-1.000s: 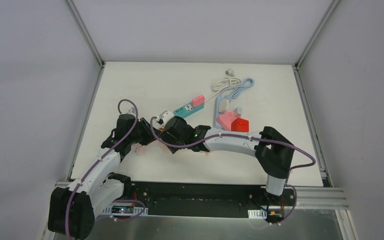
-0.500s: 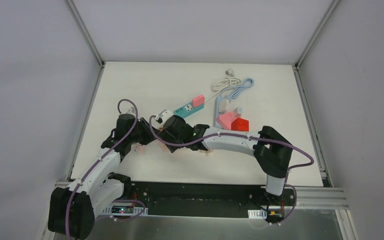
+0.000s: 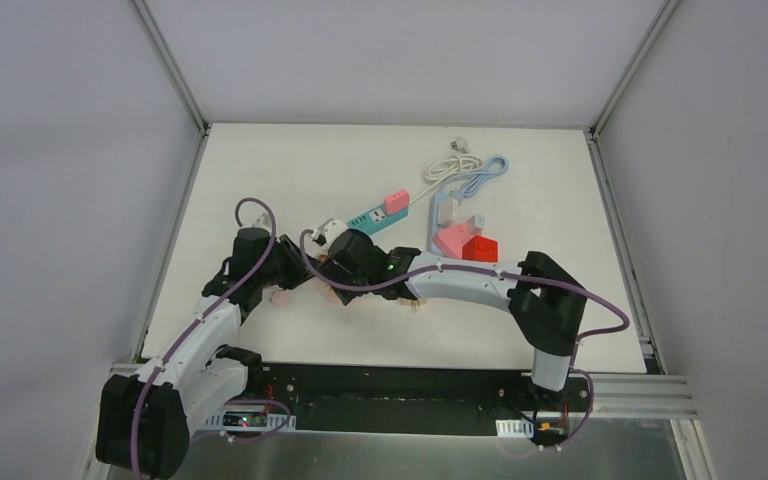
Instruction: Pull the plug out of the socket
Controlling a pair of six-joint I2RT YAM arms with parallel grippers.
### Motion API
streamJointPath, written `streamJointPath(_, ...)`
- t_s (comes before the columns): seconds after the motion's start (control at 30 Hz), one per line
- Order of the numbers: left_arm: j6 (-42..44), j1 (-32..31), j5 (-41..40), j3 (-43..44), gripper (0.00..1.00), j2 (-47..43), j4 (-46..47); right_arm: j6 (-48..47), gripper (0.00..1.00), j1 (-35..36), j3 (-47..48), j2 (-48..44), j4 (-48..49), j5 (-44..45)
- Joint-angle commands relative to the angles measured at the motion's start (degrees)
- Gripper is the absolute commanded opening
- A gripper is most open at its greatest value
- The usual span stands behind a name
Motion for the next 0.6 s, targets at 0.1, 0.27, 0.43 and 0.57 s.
streamJointPath(0.1,5.76,-0.24,-7.73,-3.37,0.23,3.18,-14.79,4.30,0.00,-5.47,-2.42,-8.23,11.95,-15.65)
streamJointPath(0.27,5.68,-0.23,-7.84,-3.27,0.23,3.32,-14.79,1.39,0.00,-1.22,-0.86,-4.30,8.57,-9.94)
streamJointPath(0.43,5.79,-0.23,-7.72,-2.62,0.24,3.66,-15.12,-2.99,0.00,1.41,2.59,-2.39,4.22,-3.39)
streamJointPath(0.57,5.88,-0.25,-7.79,-2.52,0.23,3.60,-15.32,0.01,0.00,-2.52,-0.22,-6.52,9.06,-9.91)
